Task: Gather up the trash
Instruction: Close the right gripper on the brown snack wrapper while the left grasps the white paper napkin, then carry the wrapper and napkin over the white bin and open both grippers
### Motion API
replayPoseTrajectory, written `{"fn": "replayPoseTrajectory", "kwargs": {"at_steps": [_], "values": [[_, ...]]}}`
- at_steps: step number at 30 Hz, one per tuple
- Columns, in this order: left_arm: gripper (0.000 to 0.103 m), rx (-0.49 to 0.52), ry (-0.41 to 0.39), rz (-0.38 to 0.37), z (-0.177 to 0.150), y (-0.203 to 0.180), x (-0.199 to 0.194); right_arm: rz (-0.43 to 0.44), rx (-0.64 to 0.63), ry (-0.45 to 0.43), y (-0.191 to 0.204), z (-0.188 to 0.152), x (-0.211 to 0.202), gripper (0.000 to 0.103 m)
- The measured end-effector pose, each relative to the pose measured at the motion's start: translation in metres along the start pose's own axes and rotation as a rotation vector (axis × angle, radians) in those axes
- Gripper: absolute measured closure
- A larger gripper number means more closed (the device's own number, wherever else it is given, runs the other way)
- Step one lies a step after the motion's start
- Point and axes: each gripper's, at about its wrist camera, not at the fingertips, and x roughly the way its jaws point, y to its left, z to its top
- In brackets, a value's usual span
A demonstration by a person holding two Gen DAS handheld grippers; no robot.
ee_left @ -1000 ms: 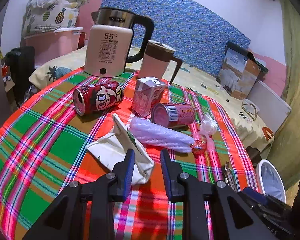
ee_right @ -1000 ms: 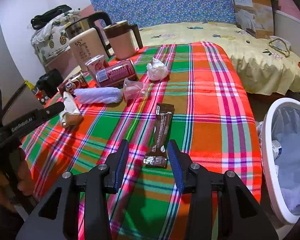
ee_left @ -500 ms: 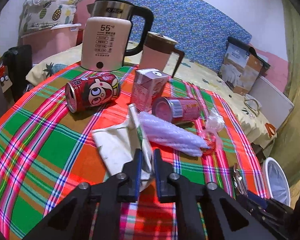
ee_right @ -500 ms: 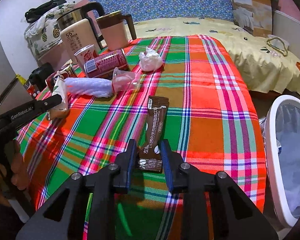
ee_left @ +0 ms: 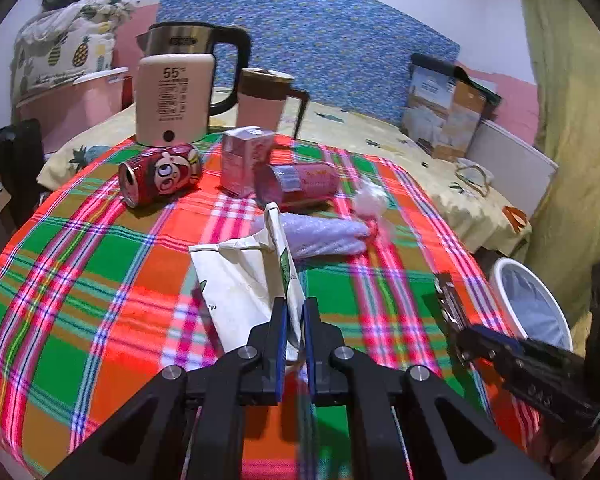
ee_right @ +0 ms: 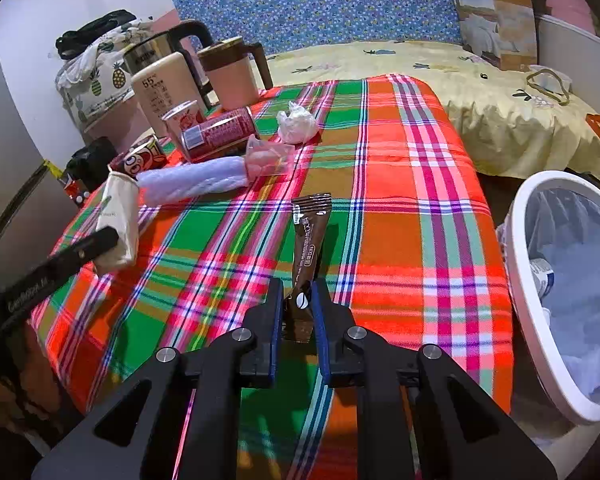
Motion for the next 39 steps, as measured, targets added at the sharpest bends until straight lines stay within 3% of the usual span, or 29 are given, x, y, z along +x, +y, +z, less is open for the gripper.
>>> {"fn": "replayPoseTrajectory", "kwargs": {"at_steps": [20,39], "values": [[0.095,0.069,-0.012,-0.044,-0.019,-0.033,-0.04,0.019,0.024,-0.06,-0.009,-0.009,-0.035,0.086],[0.095,0.208,0.032,-0.183,-0.021,-0.115,-0.024,-0.057,0.118,-0.121,-0.06,-0.018,-0.066,0.086]]}}
